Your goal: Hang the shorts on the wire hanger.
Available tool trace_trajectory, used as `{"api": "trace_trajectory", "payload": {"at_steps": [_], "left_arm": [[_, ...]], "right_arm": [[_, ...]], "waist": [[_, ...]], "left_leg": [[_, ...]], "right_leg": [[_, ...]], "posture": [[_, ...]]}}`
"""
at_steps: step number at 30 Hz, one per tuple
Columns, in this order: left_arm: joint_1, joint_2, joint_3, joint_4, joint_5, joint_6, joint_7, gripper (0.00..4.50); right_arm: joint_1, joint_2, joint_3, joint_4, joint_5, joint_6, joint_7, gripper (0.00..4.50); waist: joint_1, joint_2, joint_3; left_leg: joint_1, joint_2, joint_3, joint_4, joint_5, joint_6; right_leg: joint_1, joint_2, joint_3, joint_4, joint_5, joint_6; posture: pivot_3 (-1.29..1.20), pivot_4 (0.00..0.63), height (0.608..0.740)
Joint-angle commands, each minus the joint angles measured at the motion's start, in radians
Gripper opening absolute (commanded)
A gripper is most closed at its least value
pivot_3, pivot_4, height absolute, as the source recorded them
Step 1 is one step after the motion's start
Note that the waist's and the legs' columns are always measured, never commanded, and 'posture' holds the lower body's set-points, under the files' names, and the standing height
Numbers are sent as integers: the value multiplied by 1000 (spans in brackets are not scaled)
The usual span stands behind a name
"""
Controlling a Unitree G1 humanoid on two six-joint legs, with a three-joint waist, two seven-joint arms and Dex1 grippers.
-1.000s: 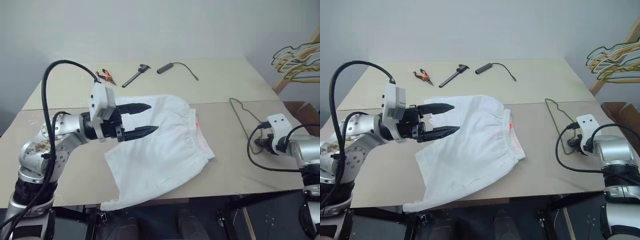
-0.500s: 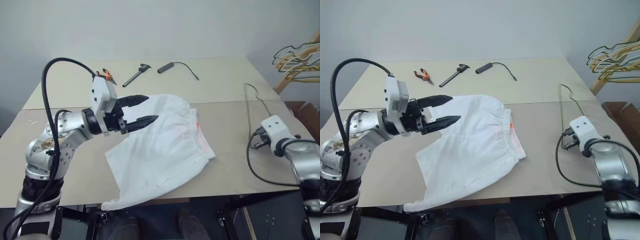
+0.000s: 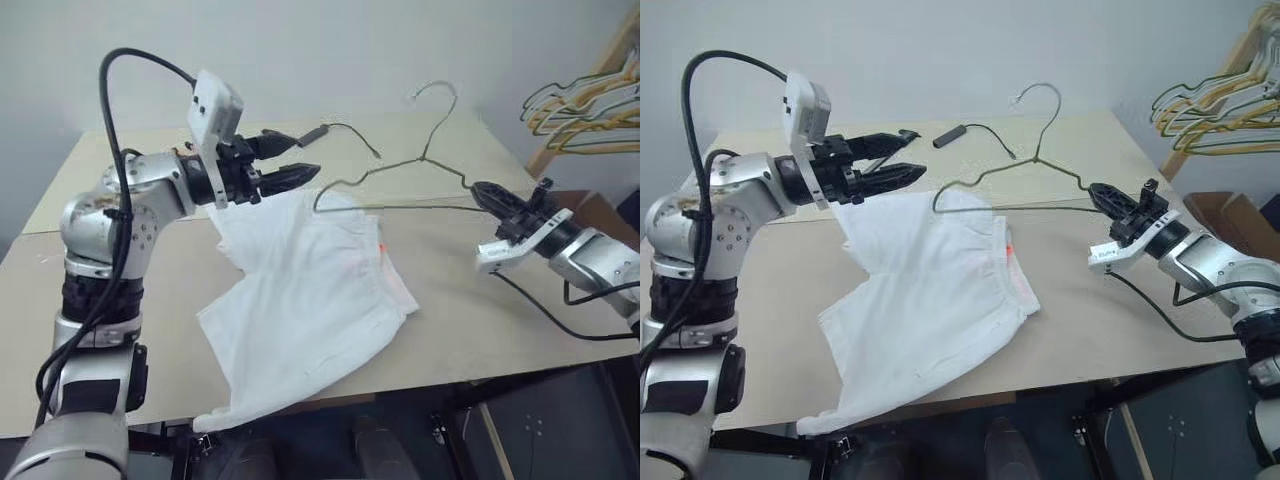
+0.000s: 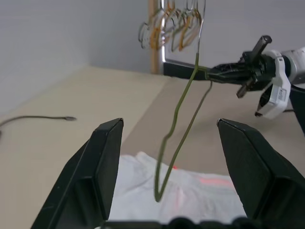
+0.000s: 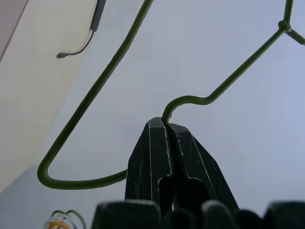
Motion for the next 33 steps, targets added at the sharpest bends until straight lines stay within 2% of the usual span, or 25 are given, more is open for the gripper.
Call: {"api": "trace_trajectory", "payload": {"at_steps": [1, 8, 15, 18, 26, 27, 31, 33], "left_arm": [[-37, 33, -90, 47, 43, 13, -139, 3418], [-77, 9, -177, 90, 62, 62, -265, 3418], [-75, -25, -292, 90, 204, 48, -233, 3418], [-80, -48, -312, 121, 255, 37, -207, 2790], [-70, -68, -287, 136, 279, 29, -217, 205], [-68, -69, -285, 137, 280, 29, -216, 22], [-67, -74, -266, 151, 276, 27, -218, 22], [-77, -71, -242, 172, 255, 51, -230, 0]], "right_arm": [[-49, -21, -14, 0, -25, -46, -108, 29], [-61, -25, -9, -37, -42, -91, -97, 29], [-52, -26, -32, -88, -20, -105, -68, 29], [-53, -26, -37, -103, -15, -104, -57, 0], [-56, -32, -44, -119, -12, -110, -40, 0], [-57, -33, -44, -120, -13, -110, -39, 0], [-66, -35, -46, -120, 6, -136, -15, 0], [-63, -44, -49, -126, 64, -208, 35, 516]], "waist": [[-17, 0, -1], [-65, 0, -9], [-102, 2, -26], [-111, 2, -29], [-117, 3, -30], [-117, 3, -30], [-114, 3, -30], [-114, 3, -30]], "left_leg": [[-1, 0, 0, 0, 0, 0], [-3, -1, -1, 0, 0, -1], [4, -2, -1, 0, 0, 0], [8, -2, -1, 0, 0, 0], [9, -2, 0, 0, 0, 0], [9, -2, 0, 0, 0, 0], [9, -3, 0, 0, 0, 0], [9, -3, 0, 0, 0, 0]], "right_leg": [[-1, -1, 0, 0, 0, 0], [-2, -2, -1, 1, 0, 0], [4, -2, 0, 2, 0, 1], [7, -3, 0, 3, 0, 1], [7, -2, 2, 5, 0, 1], [7, -3, 2, 5, 0, 2], [7, -3, 2, 5, 0, 2], [7, -3, 2, 5, 0, 2]], "posture": [[-187, 32, 740], [-207, 18, 740], [-215, 22, 740], [-216, 23, 740], [-217, 26, 740], [-217, 26, 740], [-214, 29, 740], [-213, 33, 740]]}}
